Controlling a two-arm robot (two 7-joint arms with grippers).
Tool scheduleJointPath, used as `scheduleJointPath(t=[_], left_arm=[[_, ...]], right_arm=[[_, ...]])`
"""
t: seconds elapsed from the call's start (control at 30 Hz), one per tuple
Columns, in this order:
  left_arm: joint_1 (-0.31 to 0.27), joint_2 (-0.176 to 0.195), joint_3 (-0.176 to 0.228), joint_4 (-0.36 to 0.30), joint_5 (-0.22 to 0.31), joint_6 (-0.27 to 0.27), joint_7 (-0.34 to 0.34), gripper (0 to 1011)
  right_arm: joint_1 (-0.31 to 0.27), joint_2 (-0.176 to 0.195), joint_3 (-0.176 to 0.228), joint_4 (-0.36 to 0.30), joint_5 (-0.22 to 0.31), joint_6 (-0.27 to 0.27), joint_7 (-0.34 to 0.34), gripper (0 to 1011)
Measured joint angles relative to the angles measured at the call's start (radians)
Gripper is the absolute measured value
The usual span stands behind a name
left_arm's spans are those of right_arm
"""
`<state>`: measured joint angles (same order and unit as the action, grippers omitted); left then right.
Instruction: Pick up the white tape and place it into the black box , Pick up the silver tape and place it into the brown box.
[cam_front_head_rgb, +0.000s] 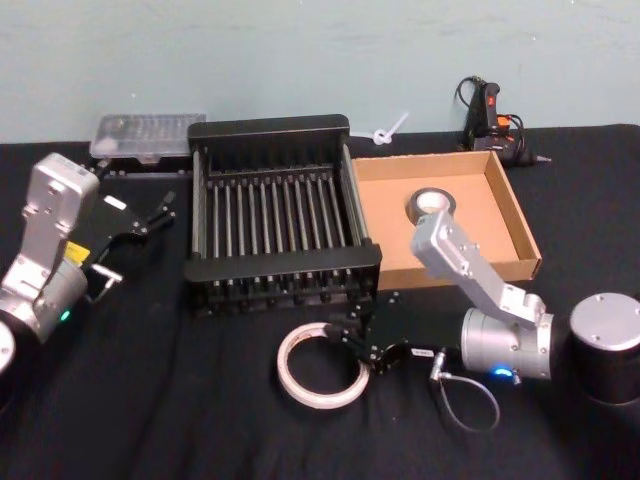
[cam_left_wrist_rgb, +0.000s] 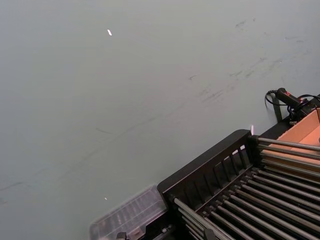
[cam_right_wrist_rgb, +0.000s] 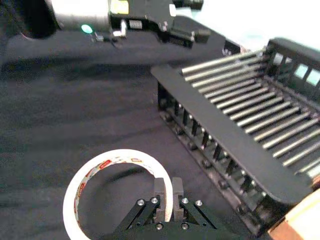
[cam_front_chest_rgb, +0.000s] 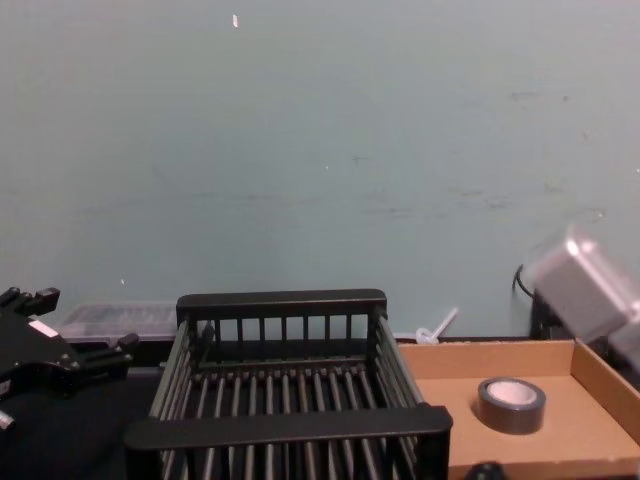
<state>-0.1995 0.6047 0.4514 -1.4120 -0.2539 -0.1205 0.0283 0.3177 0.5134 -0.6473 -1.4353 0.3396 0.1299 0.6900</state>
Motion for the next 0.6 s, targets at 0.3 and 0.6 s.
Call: scheduleJointPath(t=[0.3, 0.6], left_arm=[[0.0, 0.0, 0.0, 0.0, 0.0, 0.0, 0.0, 1001], [0.0, 0.0, 0.0, 0.0, 0.0, 0.0, 0.0, 1001]], right_arm=[[-0.012, 0.04, 0.037, -0.072, 0.058, -0.032, 0.007, 95], [0.007, 0.034, 0.067, -0.073, 0.088, -0.041, -0.032, 95]])
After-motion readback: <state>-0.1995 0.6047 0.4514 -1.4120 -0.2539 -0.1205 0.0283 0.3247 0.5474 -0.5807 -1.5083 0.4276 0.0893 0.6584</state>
